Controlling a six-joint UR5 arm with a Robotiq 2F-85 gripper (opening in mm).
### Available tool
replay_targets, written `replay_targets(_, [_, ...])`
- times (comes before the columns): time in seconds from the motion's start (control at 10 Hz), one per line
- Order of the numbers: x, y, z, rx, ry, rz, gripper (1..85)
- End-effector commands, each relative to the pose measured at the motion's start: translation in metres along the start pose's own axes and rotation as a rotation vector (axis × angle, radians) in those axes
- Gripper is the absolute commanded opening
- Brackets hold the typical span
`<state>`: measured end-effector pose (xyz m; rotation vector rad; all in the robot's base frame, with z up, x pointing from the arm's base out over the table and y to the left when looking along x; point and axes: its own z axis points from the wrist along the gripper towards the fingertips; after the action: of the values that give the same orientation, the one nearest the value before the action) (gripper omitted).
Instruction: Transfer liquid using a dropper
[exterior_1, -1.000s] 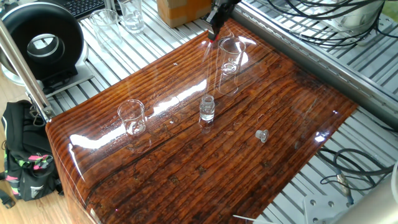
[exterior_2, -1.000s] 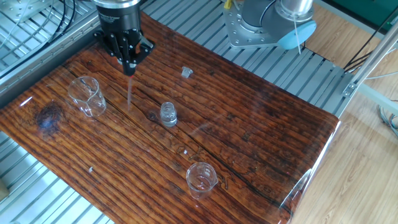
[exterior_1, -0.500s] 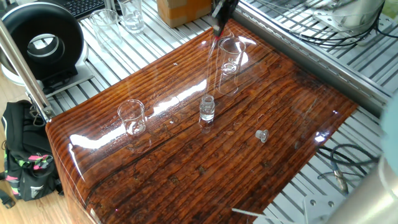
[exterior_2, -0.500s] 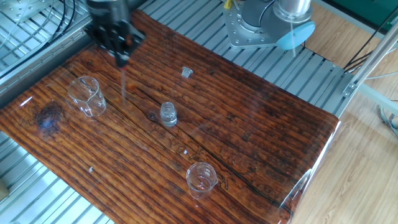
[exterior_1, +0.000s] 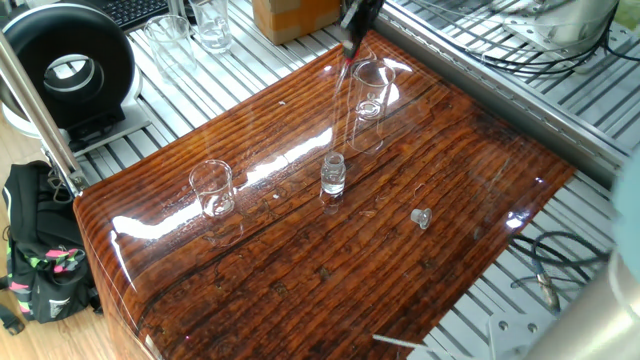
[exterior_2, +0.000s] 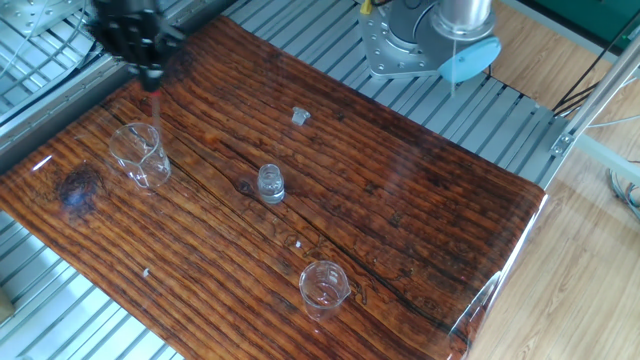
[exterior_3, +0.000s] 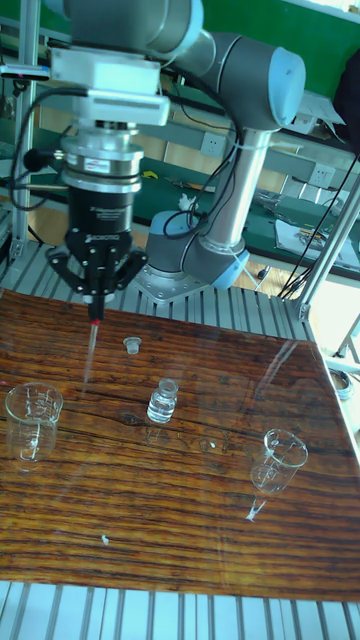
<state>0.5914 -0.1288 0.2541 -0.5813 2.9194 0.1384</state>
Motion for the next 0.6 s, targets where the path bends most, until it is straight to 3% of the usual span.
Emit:
replay_targets(0.0, [0.013,-0.041,0.012,-0.004,0.006,-0.028,1.7])
replay_targets(0.2, [0.024,-0.056,0.015,0.024,0.014,-0.041,1.7])
replay_targets(0.3, [0.033,-0.058,0.015,0.027,0.039,-0.036,1.7])
replay_targets(0.5, [0.049,-0.060,0.023,-0.004,0.083,-0.072,1.7])
